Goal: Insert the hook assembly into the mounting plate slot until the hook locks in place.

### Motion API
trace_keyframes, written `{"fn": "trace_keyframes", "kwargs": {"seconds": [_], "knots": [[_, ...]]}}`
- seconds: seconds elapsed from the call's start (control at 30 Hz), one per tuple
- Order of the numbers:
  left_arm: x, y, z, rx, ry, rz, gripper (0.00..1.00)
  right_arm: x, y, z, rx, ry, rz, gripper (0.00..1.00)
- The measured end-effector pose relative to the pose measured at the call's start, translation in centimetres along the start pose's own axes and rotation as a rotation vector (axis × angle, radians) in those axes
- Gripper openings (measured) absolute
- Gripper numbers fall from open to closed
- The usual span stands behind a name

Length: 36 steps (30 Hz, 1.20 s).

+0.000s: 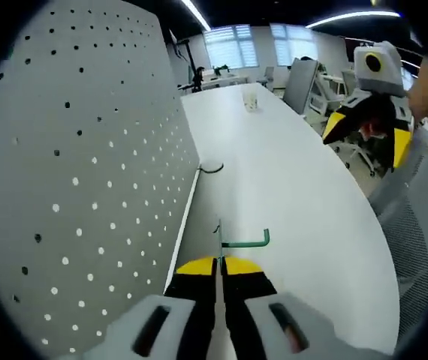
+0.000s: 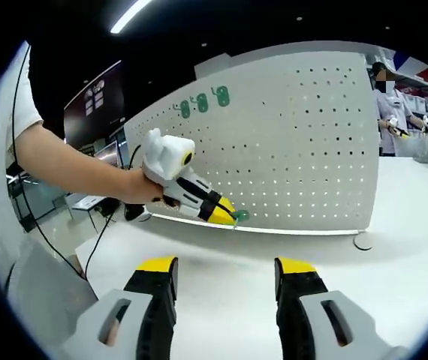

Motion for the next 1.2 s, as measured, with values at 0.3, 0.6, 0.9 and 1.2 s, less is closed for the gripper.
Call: {"fn": "trace_keyframes", "kwargs": {"seconds": [0.3, 0.6, 0.9, 1.2], "knots": [[0.4, 2.1, 2.4, 0.164, 0.054, 0.049, 0.02, -0.1, 0.0, 0.0, -0.001, 0.007, -0.001, 0.50], [1.4, 2.6, 5.3, 0.216, 0.130, 0.072, 0.02, -0.2, 0.1, 0.0, 0.004, 0.012, 0.004, 0.50], [2.4, 3.2, 7.9, 0.274, 0.220, 0.071, 0.02, -0.3, 0.2, 0.1, 0.012, 0.019, 0.002, 0.50], [3.8, 3.0, 10.2, 0.351, 0.272, 0.101, 0.02, -0.4, 0.2, 0.1, 0.014, 0.022, 0.013, 0.49]]}}
Point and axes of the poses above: the point that each gripper's makers call its tool centre point, and the gripper's own axes: z roughly backward along the fingers, x roughly to its right, y roughly out of its top, the point moved 2 cm from there along z, roughly backward along the fingers, and after that the axes turned 11 degrees about -y, right-handed, at the moved point
